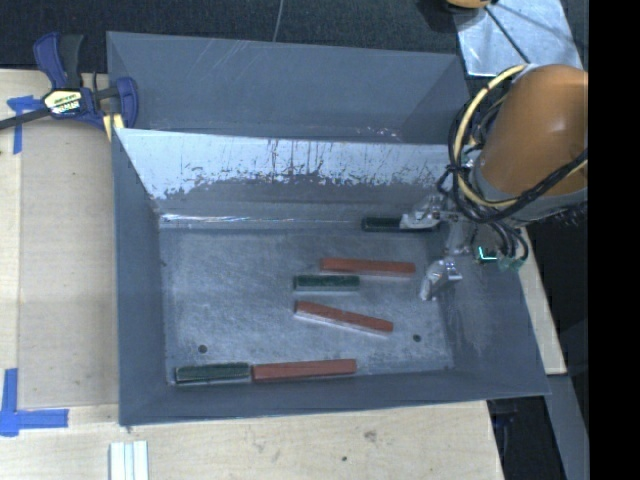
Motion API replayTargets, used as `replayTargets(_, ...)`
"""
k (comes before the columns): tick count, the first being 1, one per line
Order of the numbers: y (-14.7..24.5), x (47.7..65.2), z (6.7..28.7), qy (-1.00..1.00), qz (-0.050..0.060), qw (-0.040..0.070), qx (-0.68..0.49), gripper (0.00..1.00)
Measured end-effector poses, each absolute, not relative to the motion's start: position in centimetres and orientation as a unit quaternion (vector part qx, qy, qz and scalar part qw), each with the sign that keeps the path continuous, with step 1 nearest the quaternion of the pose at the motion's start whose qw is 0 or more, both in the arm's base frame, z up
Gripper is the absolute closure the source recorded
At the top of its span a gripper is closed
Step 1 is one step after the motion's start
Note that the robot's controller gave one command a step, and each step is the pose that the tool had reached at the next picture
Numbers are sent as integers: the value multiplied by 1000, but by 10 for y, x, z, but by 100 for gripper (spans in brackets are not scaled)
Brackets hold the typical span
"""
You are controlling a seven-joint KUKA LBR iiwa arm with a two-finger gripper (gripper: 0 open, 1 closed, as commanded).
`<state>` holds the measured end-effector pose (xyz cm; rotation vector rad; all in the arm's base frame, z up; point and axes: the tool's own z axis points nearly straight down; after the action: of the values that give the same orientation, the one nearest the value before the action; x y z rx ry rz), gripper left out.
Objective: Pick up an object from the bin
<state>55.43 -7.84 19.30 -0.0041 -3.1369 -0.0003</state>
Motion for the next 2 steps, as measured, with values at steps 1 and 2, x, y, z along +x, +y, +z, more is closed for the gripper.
replayTargets(1,-78,556,198,-1000,0,-2,0,0)
replayTargets(2,-73,555,147,-1000,1,-5,-1,0)
